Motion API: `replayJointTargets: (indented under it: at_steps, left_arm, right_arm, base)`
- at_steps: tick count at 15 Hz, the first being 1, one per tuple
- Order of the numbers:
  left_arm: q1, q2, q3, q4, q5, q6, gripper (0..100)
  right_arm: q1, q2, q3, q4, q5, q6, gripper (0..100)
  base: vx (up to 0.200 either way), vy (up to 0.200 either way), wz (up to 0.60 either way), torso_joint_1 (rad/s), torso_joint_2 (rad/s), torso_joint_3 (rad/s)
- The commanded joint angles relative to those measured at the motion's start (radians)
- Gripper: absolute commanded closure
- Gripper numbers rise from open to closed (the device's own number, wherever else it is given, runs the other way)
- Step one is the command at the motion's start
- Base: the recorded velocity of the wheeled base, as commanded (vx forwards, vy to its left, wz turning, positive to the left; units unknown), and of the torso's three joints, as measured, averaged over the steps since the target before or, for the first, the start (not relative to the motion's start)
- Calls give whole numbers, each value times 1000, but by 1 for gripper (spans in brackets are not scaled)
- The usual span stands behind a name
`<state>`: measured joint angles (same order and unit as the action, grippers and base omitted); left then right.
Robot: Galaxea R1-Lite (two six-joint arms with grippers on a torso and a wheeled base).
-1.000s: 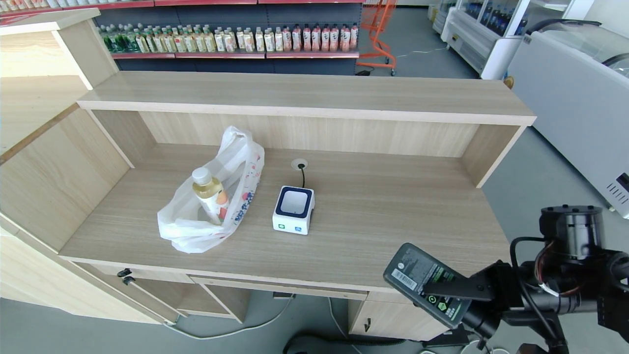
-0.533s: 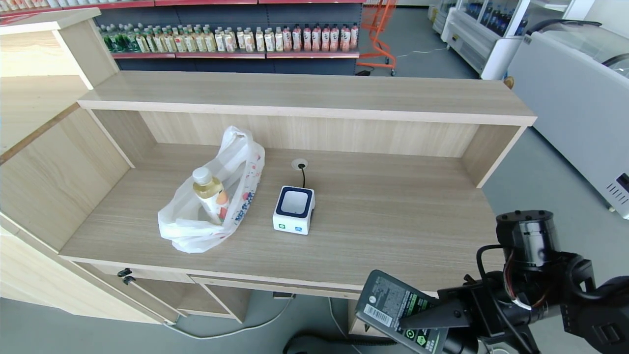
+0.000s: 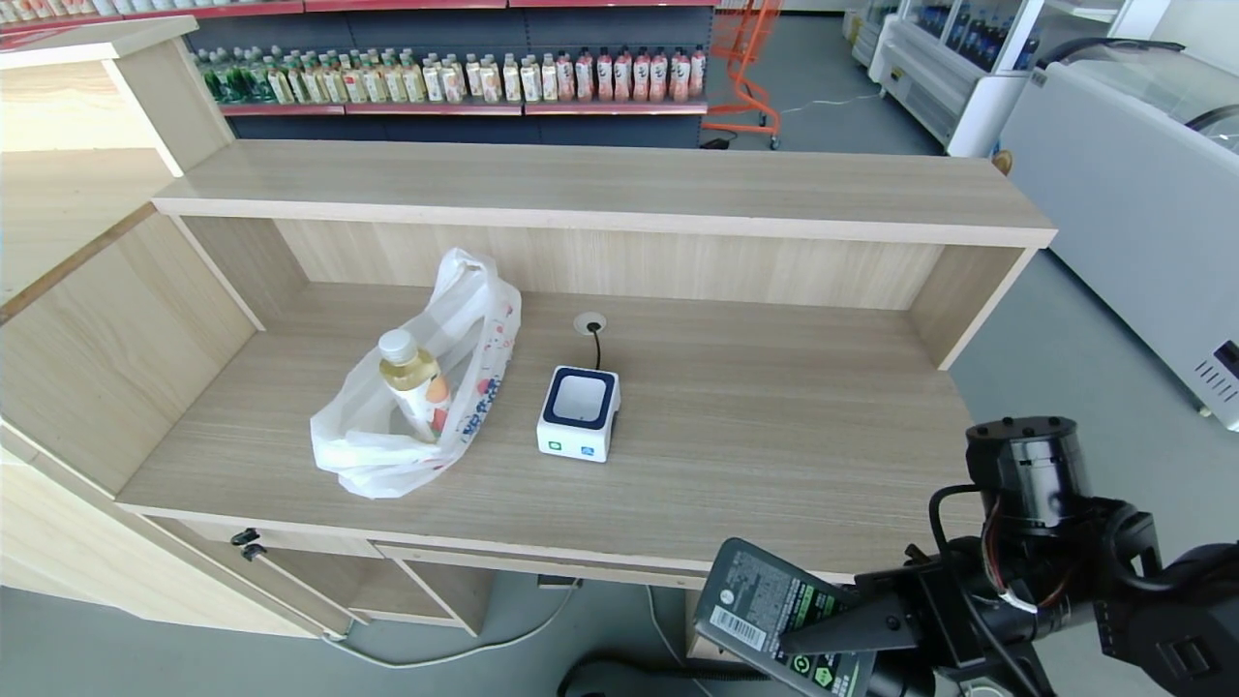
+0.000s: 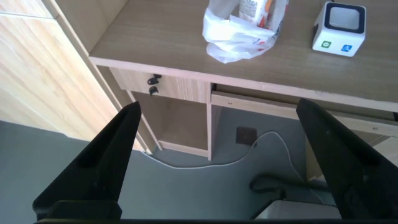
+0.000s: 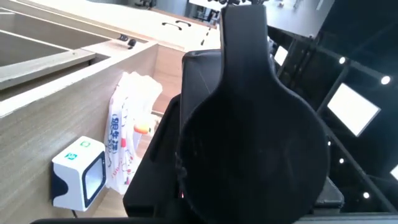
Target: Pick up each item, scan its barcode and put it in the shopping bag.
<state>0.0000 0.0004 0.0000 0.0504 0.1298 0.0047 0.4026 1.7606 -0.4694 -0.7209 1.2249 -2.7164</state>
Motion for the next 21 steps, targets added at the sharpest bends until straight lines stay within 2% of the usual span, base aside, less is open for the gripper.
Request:
replayJointTargets:
  at_steps: [1, 8, 11, 21]
  left_arm:
    - [0, 0, 0, -1, 1, 0, 0]
    - [0, 0, 0, 0, 1, 0, 0]
    - [0, 0, 0, -1, 1, 0, 0]
    - [0, 0, 0, 0, 1, 0, 0]
  right_arm:
    - [21, -13, 0, 0, 1, -2, 100]
    - [73, 25, -130, -2, 1, -2, 100]
    - [101, 26, -130, -2, 1, -3, 100]
    - [102, -4, -107, 4, 1, 10, 100]
  base:
    - [0, 0, 0, 0, 0, 0]
    - [0, 0, 0, 0, 0, 0]
    - [0, 0, 0, 0, 0, 0]
    - [0, 0, 0, 0, 0, 0]
